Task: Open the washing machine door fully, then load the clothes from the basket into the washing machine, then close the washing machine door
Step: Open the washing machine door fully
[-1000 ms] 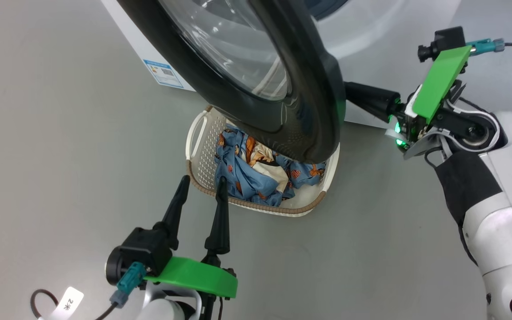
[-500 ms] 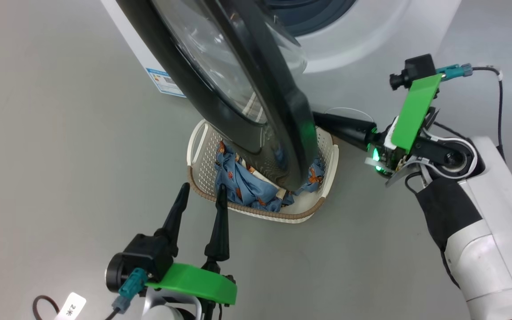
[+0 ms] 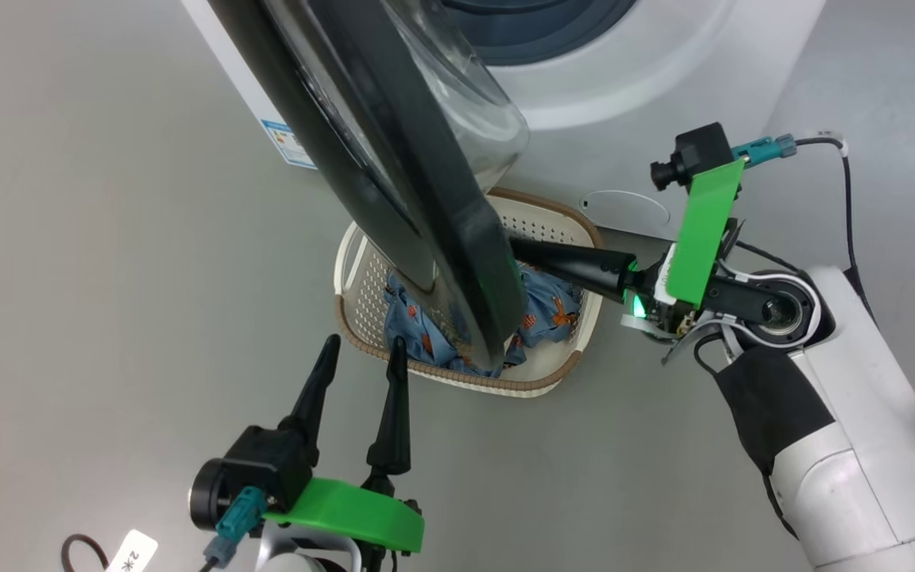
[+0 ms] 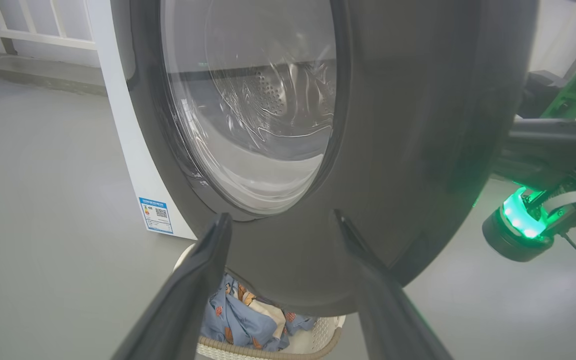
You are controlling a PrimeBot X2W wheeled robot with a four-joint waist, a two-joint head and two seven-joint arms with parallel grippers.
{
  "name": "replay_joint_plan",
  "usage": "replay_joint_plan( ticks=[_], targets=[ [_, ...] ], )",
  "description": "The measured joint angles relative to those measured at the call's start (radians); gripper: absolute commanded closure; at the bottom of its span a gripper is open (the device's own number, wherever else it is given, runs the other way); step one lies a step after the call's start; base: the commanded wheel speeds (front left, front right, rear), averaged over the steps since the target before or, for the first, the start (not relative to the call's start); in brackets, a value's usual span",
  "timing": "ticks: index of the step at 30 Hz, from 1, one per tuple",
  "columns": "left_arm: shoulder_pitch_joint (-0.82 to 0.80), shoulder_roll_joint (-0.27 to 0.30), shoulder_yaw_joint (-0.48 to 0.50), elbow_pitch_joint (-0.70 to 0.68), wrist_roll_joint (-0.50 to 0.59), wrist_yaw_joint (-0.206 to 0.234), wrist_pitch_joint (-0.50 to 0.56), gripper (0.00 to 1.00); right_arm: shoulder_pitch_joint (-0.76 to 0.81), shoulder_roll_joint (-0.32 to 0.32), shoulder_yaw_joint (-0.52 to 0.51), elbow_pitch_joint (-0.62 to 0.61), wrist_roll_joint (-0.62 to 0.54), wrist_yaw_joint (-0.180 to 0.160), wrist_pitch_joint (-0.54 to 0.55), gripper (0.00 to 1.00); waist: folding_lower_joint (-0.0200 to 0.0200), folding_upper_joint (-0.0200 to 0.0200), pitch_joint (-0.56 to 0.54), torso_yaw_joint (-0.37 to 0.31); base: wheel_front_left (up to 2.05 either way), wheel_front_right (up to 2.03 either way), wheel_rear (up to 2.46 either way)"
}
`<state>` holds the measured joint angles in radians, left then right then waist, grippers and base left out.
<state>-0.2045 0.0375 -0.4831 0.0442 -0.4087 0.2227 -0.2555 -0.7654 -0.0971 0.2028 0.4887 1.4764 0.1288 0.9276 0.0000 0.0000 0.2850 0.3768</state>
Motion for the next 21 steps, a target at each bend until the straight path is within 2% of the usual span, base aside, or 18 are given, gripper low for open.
replay_joint_plan(
  ticks=[21],
  targets=[
    [-0.001,0.000,-0.004,-0.001,0.000,0.000,0.000,0.00,0.053,0.011,0.042,-0.081,-0.010,0.000,0.022,1.00,0.0000,0.0000,0.007,0.002,0.00,0.00,0.00]
  ],
)
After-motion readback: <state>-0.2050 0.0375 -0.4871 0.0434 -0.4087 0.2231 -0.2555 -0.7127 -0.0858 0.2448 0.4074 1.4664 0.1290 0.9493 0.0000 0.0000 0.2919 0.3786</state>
